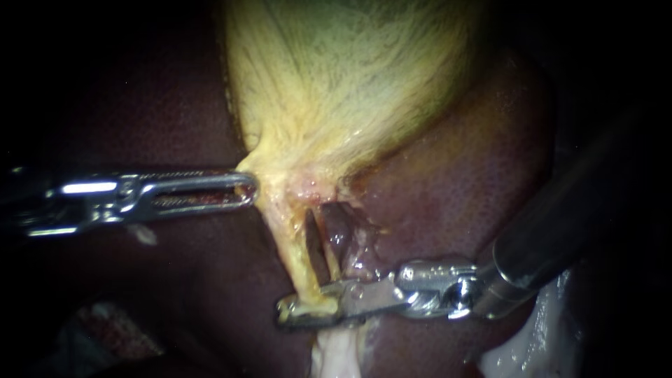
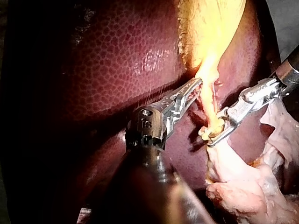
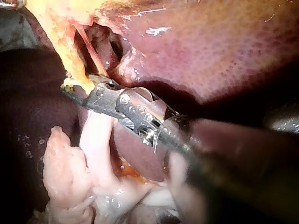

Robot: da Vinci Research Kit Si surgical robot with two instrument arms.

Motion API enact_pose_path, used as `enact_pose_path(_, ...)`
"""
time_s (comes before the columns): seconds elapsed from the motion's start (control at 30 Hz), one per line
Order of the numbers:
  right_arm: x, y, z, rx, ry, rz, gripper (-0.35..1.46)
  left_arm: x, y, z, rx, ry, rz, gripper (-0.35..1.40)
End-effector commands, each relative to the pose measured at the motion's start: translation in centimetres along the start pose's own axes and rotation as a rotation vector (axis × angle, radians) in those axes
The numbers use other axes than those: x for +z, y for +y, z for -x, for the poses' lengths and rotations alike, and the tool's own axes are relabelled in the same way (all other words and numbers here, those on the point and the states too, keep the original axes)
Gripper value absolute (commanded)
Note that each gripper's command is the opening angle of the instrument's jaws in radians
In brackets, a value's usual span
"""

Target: Going back first clip left tube

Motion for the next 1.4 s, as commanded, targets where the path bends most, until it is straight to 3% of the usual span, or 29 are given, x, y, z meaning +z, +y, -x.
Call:
enact_pose_path(0.03, 0.00, 0.03, -0.01, -0.023, 0.017, 0.004, 0.45, 0.00, 0.00, 0.00, 0.000, 0.000, 0.000, -0.15)
enact_pose_path(0.23, -0.01, 0.05, -0.09, -0.142, 0.047, 0.025, 0.54, 0.00, 0.00, 0.00, 0.000, 0.000, 0.000, -0.15)
enact_pose_path(0.5, -0.08, 0.12, -0.13, -0.281, 0.057, 0.140, 0.60, -0.01, -0.01, 0.00, 0.000, 0.000, 0.000, -0.15)
enact_pose_path(0.9, -0.24, 0.10, -0.09, -0.291, 0.056, 0.142, 0.60, -0.03, 0.00, 0.00, 0.000, 0.001, -0.001, -0.15)
enact_pose_path(1.1, -0.50, -0.01, -0.03, -0.298, 0.057, 0.134, 0.60, -0.03, 0.02, 0.00, 0.001, 0.001, -0.002, -0.15)
enact_pose_path(1.4, -1.04, -0.13, -0.15, -0.372, 0.055, 0.177, 0.60, -0.01, 0.06, -0.01, 0.001, 0.001, -0.002, -0.15)
